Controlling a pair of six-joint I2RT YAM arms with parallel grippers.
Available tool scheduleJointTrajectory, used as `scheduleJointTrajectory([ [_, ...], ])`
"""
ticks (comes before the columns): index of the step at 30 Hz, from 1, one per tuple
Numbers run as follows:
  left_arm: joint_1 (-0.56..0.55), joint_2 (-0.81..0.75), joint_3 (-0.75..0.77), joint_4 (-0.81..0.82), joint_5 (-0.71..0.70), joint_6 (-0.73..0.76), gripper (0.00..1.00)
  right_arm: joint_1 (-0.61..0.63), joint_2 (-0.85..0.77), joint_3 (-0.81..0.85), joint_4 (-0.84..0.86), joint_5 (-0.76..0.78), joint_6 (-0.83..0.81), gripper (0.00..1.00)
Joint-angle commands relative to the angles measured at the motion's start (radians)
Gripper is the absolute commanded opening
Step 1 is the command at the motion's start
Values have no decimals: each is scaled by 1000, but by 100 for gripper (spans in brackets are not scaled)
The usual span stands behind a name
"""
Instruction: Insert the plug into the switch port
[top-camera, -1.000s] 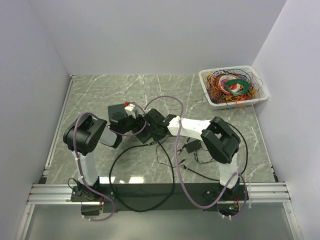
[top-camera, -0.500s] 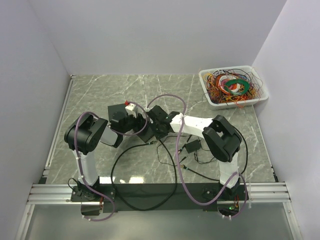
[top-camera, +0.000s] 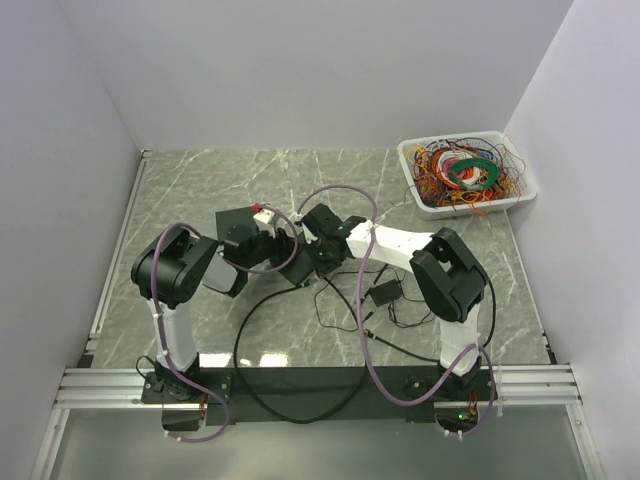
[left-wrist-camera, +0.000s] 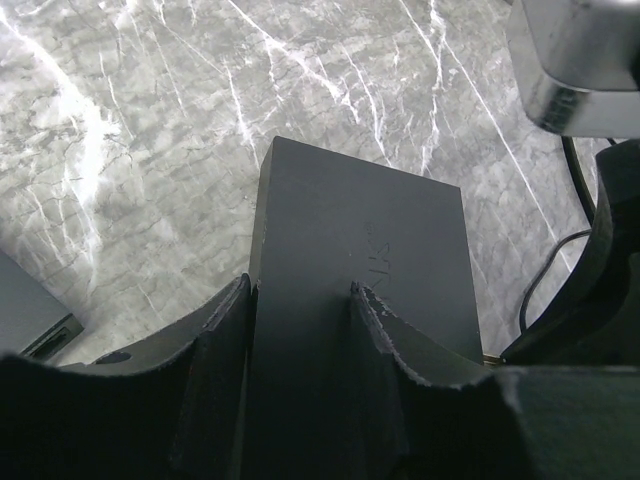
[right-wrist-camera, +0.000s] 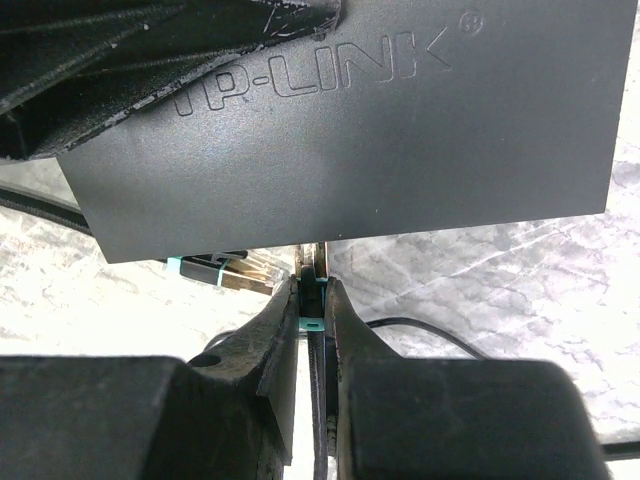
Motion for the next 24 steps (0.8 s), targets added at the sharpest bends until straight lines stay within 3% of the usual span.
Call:
scheduleJointTrajectory([
  [1,-71,22,-19,-73,195,12,18,-25,-65,111,260,48,-4,0],
  [24,-115,56,18,-121,301,52,15,-38,30,56,576,46,-24,0],
])
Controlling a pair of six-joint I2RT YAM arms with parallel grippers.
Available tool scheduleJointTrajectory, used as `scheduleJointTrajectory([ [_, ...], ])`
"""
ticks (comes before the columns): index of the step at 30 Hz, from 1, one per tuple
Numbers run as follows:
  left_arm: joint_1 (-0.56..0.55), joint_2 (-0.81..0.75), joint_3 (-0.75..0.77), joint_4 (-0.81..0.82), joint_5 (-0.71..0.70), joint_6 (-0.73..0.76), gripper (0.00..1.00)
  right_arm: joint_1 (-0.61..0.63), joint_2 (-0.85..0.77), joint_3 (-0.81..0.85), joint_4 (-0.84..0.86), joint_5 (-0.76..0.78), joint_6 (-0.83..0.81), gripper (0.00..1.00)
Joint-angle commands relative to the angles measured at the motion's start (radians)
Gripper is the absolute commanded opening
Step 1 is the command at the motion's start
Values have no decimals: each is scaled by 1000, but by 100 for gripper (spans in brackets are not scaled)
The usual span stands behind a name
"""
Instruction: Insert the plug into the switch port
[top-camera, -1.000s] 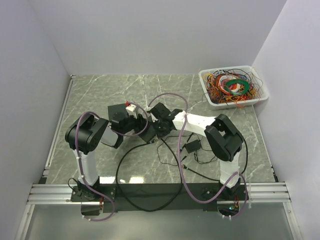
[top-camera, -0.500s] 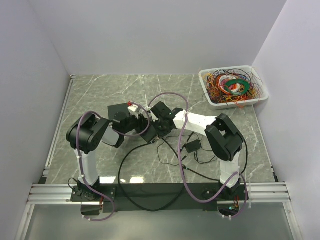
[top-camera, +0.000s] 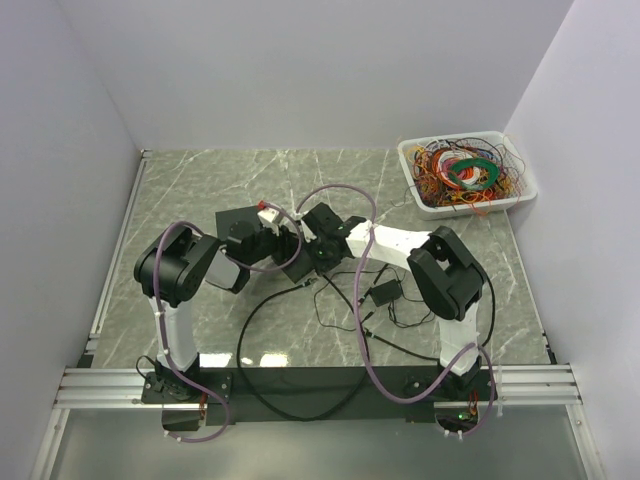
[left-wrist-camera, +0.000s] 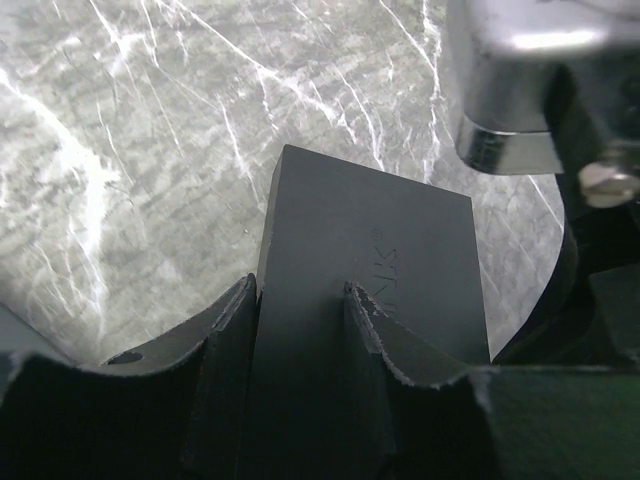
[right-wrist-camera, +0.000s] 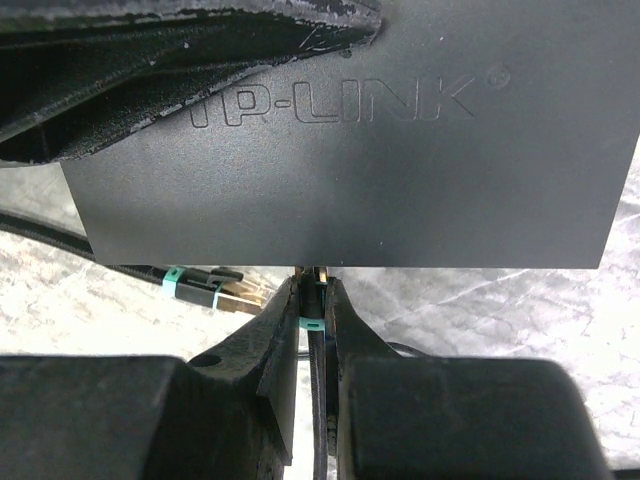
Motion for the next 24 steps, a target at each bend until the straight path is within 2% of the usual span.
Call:
scheduleJointTrajectory([
  [1,-107,39,-23,-117,287,-24,15,-29,20,51,540,56,24,0],
  [4,-109,34,-28,-120,260,-34,15,-32,48,69,565,38,26,0],
  [5,-107,22,-35,-127,174,-42,14,-34,54,77,556,35,26,0],
  [8,-89,0,-40,-153,47,-79,18,-34,54,74,557,32,24,0],
  [11,-60,-23,-49,-163,-29,-123,32,-34,26,44,562,42,27,0],
  [12,-52,-29,-51,-168,-94,-135,38,-34,14,40,559,44,27,0],
  [14,-27,-63,-55,-206,-168,-169,43,-34,8,37,542,42,26,6],
  [15,-18,-78,-58,-219,-229,-185,48,-34,0,37,541,42,27,9],
  [16,-1,-95,-61,-228,-243,-189,51,-34,-3,29,541,38,26,15],
  [21,16,-191,-43,-330,-274,-220,68,-34,-27,8,542,-19,59,18],
  [24,16,-257,-11,-398,-306,-226,74,-28,-55,-23,557,-54,85,21],
])
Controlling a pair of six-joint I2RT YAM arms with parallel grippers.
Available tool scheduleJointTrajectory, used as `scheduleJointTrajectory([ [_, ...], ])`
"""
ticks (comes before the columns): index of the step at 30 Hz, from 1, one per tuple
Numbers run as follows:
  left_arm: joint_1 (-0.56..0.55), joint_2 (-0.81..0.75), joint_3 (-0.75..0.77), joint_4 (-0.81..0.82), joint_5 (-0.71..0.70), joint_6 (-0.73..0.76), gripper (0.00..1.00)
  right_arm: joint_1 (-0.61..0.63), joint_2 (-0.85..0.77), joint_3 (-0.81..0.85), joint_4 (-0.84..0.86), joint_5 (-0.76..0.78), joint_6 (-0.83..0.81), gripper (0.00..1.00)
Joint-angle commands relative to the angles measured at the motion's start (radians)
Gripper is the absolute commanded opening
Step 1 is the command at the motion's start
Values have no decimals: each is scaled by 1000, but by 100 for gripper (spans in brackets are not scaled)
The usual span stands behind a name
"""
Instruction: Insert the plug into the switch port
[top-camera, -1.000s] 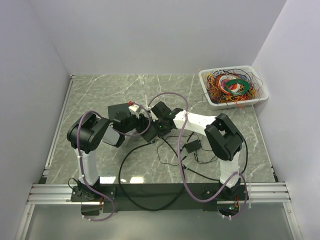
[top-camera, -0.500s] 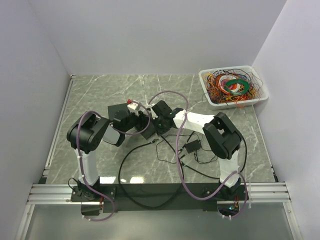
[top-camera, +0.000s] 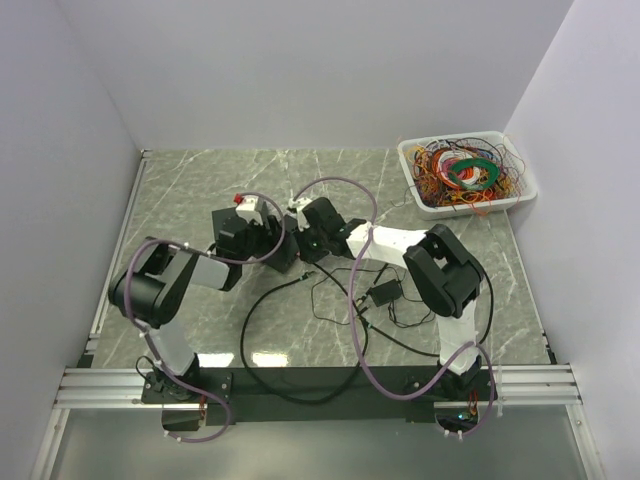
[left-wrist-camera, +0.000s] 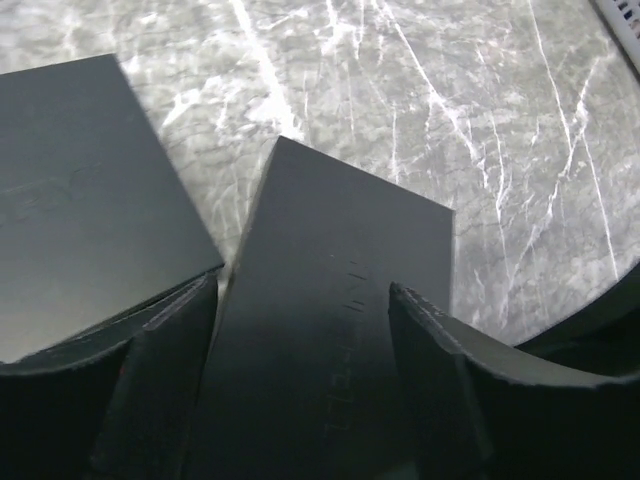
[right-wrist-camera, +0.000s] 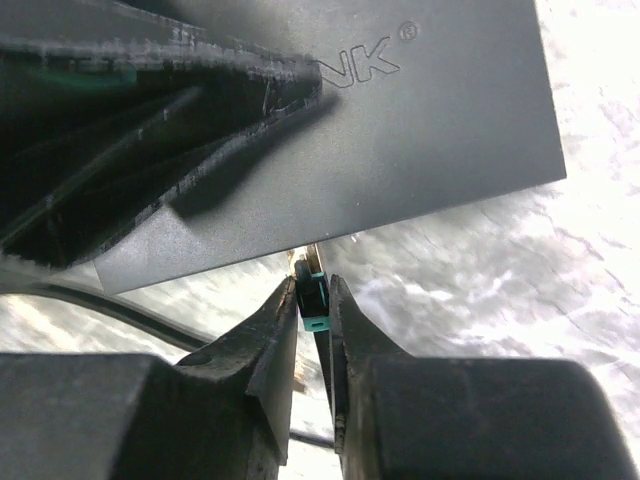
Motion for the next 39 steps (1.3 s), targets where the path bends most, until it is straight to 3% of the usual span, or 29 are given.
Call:
scheduleJointTrajectory([
  [1,-18,-113,26,-186,4,-62,75,-6,-87,-5,272,-5,80,24],
  [3,-18,-163,38,-234,-20,-56,80,6,-124,-20,257,9,87,30],
  [7,-18,-276,83,-365,-85,-59,85,9,-243,-106,236,92,111,59],
  [10,-18,-313,127,-461,-120,-63,86,9,-334,-148,196,145,114,67],
  [17,-21,-437,147,-587,-180,-91,86,9,-539,-295,118,221,165,69],
  [26,-201,-644,-46,-650,-253,-174,81,6,-820,-516,-54,463,275,69],
  [34,-394,-769,-206,-668,-312,-318,78,-15,-732,-493,-131,471,311,72],
  [39,-520,-818,-195,-850,-449,-359,76,-15,-629,-456,-159,367,320,71],
])
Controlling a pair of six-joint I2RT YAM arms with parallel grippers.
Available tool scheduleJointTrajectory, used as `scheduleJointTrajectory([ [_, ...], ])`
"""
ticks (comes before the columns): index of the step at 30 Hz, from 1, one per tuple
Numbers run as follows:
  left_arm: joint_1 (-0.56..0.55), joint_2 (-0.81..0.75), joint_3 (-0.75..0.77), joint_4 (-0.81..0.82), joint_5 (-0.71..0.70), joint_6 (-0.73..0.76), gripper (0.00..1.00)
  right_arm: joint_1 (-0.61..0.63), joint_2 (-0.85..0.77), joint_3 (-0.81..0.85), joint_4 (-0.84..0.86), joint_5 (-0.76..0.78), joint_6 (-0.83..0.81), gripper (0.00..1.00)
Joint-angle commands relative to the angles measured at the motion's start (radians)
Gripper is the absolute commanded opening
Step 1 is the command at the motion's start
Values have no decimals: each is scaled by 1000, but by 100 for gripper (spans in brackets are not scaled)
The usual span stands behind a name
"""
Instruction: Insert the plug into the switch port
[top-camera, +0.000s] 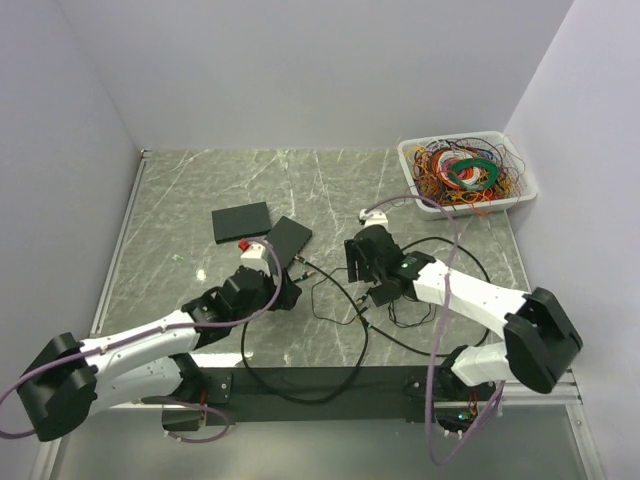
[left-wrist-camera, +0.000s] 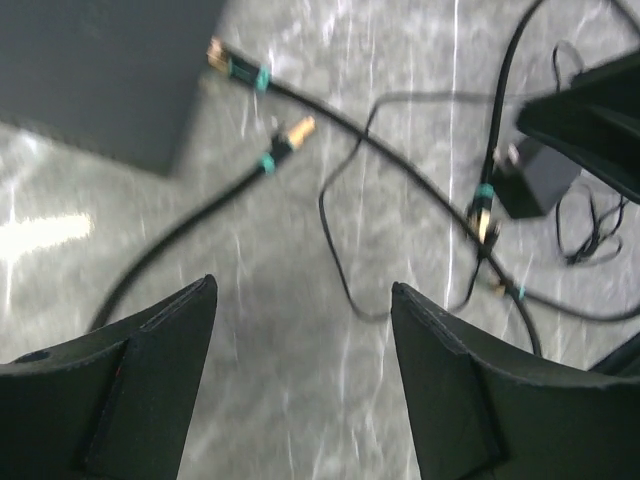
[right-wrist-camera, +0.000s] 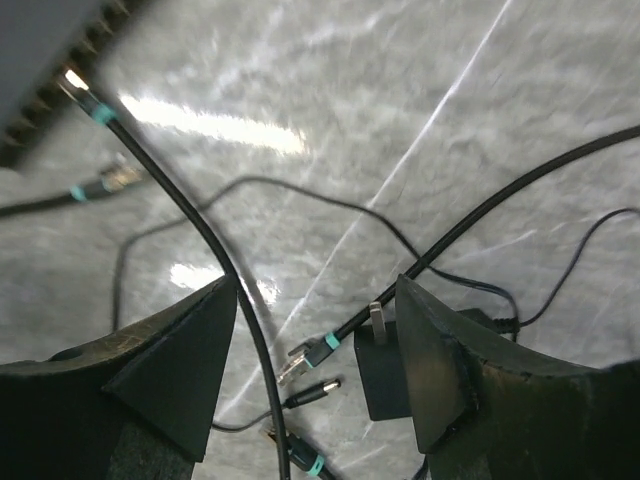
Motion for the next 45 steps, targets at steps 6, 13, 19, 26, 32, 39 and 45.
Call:
scheduleJointTrajectory([
  [6,-91,-157,-12,-150,-134,-57,76,-1,14,-14,-72,-70,88,60],
  [13,-93,-171,1,-149,-144,-17,77,39,-101,-132,-72,-147,175,38],
  [19,-93,-117,47,-207,-195,15,77,55,-108,-192,-74,-131,243,36],
  [26,-93,-129,27,-180,-183,24,77,55,6,-211,-25,-142,275,35],
  [32,-93,-131,21,-164,-164,34,77,56,43,-188,-35,-119,278,34],
  [39,-96,-134,19,-164,-163,34,77,71,89,-159,-66,-115,281,38],
  [45,-94,-141,15,-161,-160,34,77,116,153,-117,-112,-78,289,37],
])
